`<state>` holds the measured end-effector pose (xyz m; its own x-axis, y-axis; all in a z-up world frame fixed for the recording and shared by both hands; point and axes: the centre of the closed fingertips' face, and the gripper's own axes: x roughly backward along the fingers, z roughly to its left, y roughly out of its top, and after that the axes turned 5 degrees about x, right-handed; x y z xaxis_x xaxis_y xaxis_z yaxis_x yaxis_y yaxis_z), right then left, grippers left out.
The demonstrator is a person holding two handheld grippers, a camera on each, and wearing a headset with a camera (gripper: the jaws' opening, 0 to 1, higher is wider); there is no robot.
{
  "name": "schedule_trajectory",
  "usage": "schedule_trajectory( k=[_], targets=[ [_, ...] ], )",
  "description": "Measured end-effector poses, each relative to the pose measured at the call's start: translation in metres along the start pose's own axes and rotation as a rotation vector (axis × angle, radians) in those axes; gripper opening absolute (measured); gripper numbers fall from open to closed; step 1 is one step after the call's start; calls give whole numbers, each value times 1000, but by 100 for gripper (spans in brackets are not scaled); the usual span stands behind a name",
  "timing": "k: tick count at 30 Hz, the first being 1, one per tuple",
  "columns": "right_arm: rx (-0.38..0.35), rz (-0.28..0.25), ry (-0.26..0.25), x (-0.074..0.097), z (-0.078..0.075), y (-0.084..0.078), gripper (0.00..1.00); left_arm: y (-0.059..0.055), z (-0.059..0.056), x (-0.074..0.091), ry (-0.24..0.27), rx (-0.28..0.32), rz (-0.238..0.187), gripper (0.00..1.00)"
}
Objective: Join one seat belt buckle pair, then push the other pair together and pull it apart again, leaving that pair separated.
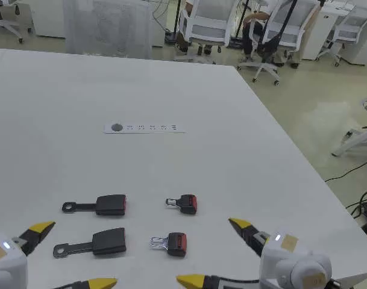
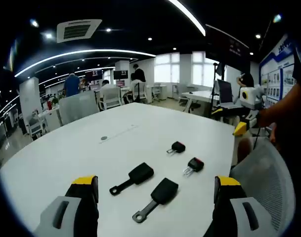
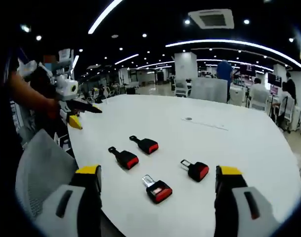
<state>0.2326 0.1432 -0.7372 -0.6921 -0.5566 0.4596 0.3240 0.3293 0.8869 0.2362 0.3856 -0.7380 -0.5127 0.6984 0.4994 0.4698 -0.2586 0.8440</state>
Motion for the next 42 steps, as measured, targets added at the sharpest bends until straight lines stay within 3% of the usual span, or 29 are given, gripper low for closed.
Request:
schedule_trajectory(
  k=[3, 7, 14, 30, 37, 42],
  targets=[
    [-28, -6, -11, 0, -5, -2, 100, -6, -3, -7, -3, 43, 17, 100],
    [-33, -13, -21, 2, -10, -1, 100, 4, -1, -8, 10, 50, -29, 100],
    [-22, -9, -12, 0, -16, -4, 100, 13, 2, -4, 14, 31, -40, 100],
    [-7, 0, 47, -14, -17, -11, 100, 5, 9, 10, 47, 9, 4, 100],
    [3, 3, 61, -13, -17, -16, 100, 9, 17, 19, 81, 17, -13, 100],
    [-15, 10, 67, -12, -19, -18, 100, 9, 16, 21, 74, 38, -17, 100]
  ],
)
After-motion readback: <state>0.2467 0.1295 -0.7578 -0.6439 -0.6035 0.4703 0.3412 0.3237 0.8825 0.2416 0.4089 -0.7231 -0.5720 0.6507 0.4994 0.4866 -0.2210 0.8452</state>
